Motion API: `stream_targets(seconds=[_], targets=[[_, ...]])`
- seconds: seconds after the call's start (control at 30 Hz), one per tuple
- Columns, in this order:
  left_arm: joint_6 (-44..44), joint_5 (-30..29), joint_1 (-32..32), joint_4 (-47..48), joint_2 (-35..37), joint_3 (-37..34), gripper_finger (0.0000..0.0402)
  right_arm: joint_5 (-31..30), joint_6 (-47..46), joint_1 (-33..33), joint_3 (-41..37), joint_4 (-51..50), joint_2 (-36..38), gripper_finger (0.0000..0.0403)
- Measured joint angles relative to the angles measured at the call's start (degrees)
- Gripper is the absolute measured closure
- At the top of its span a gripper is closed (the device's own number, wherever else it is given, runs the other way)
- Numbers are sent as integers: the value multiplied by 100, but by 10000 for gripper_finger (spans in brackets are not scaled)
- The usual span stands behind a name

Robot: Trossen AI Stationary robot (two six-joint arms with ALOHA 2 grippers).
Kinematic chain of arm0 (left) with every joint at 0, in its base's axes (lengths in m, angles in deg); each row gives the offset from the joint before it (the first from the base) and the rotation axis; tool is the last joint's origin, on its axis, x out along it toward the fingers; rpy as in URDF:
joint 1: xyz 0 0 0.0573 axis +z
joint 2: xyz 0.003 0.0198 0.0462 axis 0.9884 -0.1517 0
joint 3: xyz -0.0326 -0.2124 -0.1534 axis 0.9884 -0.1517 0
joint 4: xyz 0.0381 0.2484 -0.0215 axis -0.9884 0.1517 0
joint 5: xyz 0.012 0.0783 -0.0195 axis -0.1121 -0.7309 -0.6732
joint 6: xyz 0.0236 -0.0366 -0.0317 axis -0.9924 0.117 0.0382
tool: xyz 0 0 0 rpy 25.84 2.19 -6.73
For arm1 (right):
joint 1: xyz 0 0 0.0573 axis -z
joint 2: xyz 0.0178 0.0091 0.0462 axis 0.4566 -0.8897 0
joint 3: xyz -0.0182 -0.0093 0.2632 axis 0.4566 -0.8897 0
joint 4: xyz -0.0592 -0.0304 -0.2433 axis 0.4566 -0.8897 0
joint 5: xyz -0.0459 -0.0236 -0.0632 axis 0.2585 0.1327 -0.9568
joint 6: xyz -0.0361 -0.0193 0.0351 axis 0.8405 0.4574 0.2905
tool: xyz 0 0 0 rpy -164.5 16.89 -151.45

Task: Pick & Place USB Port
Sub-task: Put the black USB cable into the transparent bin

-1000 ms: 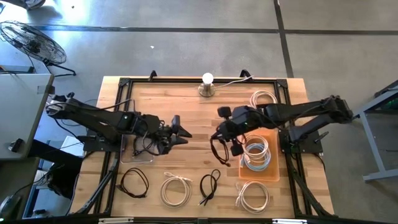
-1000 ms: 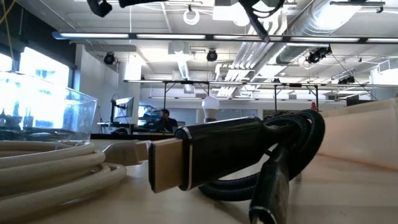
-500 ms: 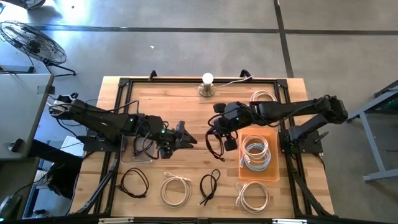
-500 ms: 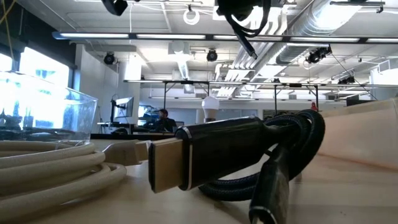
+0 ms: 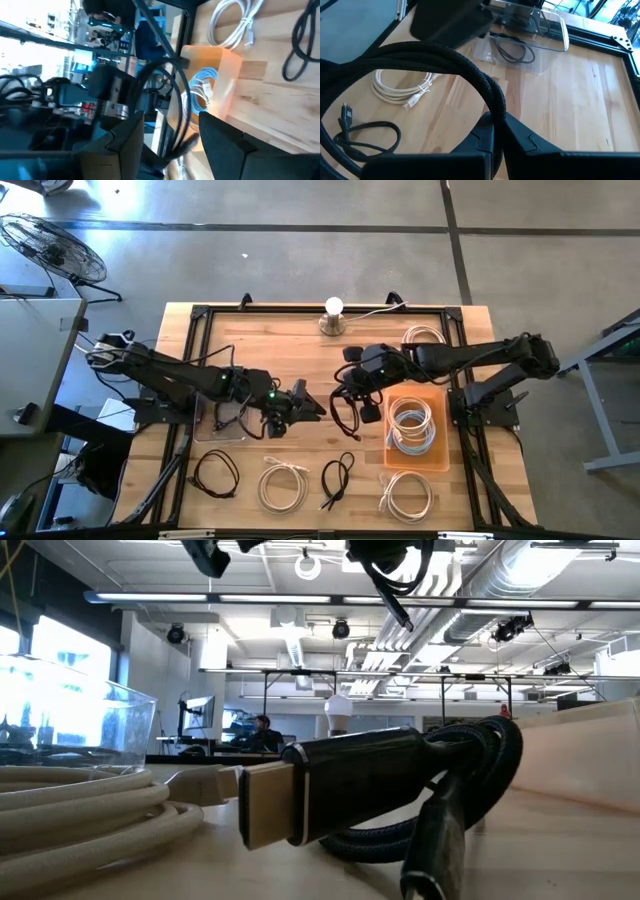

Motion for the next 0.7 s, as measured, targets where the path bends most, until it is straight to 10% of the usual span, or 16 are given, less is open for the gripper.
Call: stream_targets(seconds=[0.7], targets=[[202,764,306,-843,-136,10,218,134,48,0,0,-15,-7,395]])
